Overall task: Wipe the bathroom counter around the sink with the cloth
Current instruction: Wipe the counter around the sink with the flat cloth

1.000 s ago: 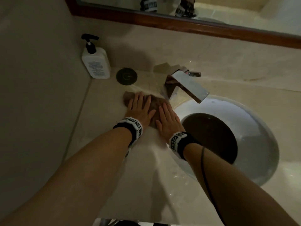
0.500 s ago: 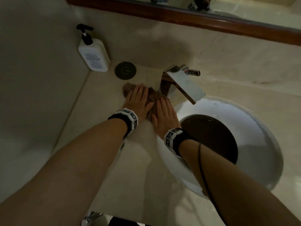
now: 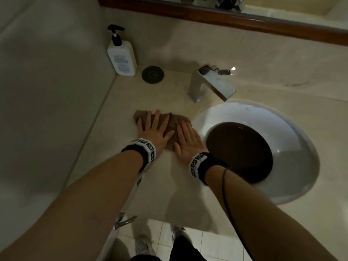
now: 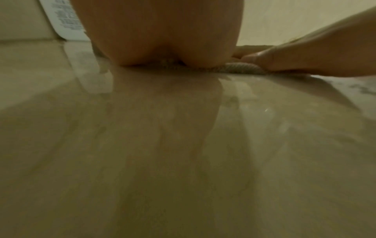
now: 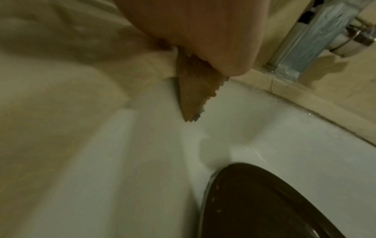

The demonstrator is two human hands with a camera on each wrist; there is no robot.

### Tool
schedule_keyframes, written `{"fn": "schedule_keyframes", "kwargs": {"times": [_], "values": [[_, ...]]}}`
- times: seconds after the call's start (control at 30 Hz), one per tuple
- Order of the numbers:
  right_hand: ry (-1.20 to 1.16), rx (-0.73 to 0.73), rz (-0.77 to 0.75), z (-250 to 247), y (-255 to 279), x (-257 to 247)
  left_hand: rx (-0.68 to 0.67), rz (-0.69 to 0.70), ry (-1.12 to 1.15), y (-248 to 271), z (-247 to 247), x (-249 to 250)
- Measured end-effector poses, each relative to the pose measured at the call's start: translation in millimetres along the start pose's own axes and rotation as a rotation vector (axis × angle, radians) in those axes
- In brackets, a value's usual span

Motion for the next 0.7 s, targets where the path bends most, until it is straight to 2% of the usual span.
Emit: {"fn": "schedule_keyframes", "kwargs": {"times": [0.1, 0.33, 0.43, 0.57, 0.7], "values": [[0.046, 0.018, -0.009, -1, 29, -26, 0.048, 0.020, -0.020, 35, 1, -7], [0.012, -0.011, 0.030, 5, 93, -86, -0.023, 0.008, 0.030, 118, -2, -32], [-0.035, 0.039, 0.067, 6, 112, -105, -0.031, -0.017, 0.039, 147, -1, -43], [-0.023, 0.012, 0.049, 13, 129, -124, -0.025, -0.076, 0.032, 174, 0, -59], [-0.041, 0.045, 0.051, 15, 127, -134, -0.010, -0.098, 0.032, 178, -1, -69]]}}
Point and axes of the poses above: each hand's wrist, its own y-axis away from the middle knuckle, its own z-axis out of the palm, x = y × z, the point moved 2 cm from there along -y, towards the middle knuckle, and after that the axes turned 15 degrees about x, right-handed, at the moved point
